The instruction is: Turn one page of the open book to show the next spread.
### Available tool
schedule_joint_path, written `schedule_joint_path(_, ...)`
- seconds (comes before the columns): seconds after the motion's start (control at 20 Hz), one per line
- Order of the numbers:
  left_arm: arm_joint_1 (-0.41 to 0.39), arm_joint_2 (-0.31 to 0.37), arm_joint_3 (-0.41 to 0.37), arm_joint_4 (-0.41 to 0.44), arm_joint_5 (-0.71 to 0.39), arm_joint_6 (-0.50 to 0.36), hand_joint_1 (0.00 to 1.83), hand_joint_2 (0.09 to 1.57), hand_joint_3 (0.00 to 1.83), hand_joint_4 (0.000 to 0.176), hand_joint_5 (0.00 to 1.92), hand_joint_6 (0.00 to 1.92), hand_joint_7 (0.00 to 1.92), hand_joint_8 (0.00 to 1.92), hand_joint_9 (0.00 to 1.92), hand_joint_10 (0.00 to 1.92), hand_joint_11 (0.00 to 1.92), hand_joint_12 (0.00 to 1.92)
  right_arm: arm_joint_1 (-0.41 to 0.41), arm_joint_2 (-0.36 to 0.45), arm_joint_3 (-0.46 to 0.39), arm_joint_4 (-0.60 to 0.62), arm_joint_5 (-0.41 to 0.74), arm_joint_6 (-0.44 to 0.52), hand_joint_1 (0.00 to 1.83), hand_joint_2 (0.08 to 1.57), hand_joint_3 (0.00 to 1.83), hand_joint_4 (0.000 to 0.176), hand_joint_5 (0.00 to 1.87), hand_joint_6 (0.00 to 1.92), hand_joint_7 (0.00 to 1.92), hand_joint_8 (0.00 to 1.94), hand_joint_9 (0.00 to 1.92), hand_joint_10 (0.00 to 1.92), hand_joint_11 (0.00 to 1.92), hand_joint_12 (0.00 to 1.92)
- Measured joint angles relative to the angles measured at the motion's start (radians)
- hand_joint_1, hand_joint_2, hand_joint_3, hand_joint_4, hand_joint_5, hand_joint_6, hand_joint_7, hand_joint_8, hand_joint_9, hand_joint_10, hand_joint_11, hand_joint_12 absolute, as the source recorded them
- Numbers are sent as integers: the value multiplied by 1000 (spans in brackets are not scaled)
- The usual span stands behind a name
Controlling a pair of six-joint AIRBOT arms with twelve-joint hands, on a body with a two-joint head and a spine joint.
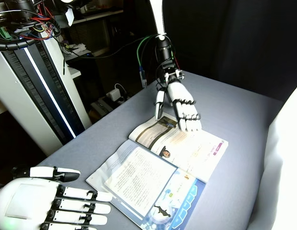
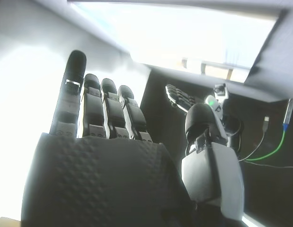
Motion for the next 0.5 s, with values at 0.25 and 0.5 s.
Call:
schedule_joint_path(0.25,-2,9,2,6,17,1,198,1321,0,15,13,3,0,0,0,0,0,0,23,2,6,-42,-58,-11,24,1267,20,0,0,0,0,0,0,0,0,0)
schedule_joint_path(0.5,29,74,-21,-21,21,29,275,1310,0,10,32,8,0,0,0,0,0,0,158,-50,40,-217,-230,2,0,1253,10,0,0,0,0,0,0,0,0,0)
